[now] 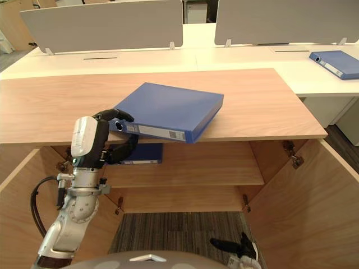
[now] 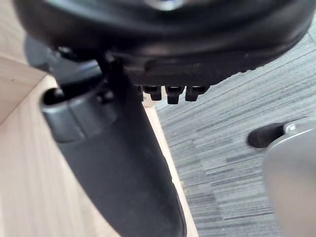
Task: Walk over to the cabinet, pick up the folder, carry it to the office cabinet, place the folder inside the office cabinet, then close the office cabinet door
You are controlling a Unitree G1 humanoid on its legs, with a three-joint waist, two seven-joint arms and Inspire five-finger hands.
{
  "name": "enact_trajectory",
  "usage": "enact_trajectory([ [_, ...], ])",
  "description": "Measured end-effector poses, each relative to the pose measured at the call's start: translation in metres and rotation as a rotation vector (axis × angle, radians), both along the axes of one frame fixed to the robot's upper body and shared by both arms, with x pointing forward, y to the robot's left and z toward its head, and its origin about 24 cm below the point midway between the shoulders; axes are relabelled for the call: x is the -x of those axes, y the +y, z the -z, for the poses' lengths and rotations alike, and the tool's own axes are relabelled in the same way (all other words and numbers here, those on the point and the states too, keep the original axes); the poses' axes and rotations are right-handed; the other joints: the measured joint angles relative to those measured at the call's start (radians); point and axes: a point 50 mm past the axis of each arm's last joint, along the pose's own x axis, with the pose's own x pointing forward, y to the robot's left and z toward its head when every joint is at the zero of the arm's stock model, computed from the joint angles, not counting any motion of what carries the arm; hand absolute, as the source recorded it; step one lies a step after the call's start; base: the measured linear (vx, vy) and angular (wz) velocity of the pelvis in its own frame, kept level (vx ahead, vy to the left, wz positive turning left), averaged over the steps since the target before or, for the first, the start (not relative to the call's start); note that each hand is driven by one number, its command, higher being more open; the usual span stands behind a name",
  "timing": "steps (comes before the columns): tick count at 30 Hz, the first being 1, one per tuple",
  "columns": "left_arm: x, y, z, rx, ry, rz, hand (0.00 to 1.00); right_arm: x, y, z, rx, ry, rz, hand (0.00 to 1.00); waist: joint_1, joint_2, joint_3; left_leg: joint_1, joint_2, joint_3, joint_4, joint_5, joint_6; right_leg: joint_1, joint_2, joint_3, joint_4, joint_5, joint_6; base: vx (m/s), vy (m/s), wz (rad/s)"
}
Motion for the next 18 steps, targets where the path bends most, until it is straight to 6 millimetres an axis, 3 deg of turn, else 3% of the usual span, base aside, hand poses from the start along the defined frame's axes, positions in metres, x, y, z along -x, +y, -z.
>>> enact_trajectory([
  [4, 0.005, -0.008, -0.014, 0.117, -0.054, 0.038, 0.0, -0.023, 0.011, -0.015, -0.003, -0.141, -0.028, 1.0, 0.0, 0.0, 0.018, -0.009, 0.004, 0.005, 0.039, -0.023, 0.003, 0.0, 0.001, 0.009, 0.009, 0.0, 0.0, -0.04, -0.021, -0.06],
  [9, 0.01, -0.02, -0.027, 0.315, -0.089, 0.121, 0.0, -0.037, 0.018, -0.038, 0.003, -0.292, -0.012, 1.0, -0.001, 0.0, 0.021, -0.025, 0.005, 0.011, 0.058, -0.033, 0.005, -0.013, 0.0, 0.016, 0.014, 0.0, 0.0, 0.0, -0.002, -0.03],
  [18, 0.018, -0.036, -0.044, 0.602, -0.148, 0.239, 0.0, -0.062, 0.026, -0.108, -0.032, -0.684, 0.054, 1.0, -0.015, -0.003, 0.024, -0.027, 0.017, 0.049, 0.09, -0.058, 0.008, -0.034, 0.005, 0.061, 0.031, 0.0, 0.0, 0.01, -0.005, -0.15],
])
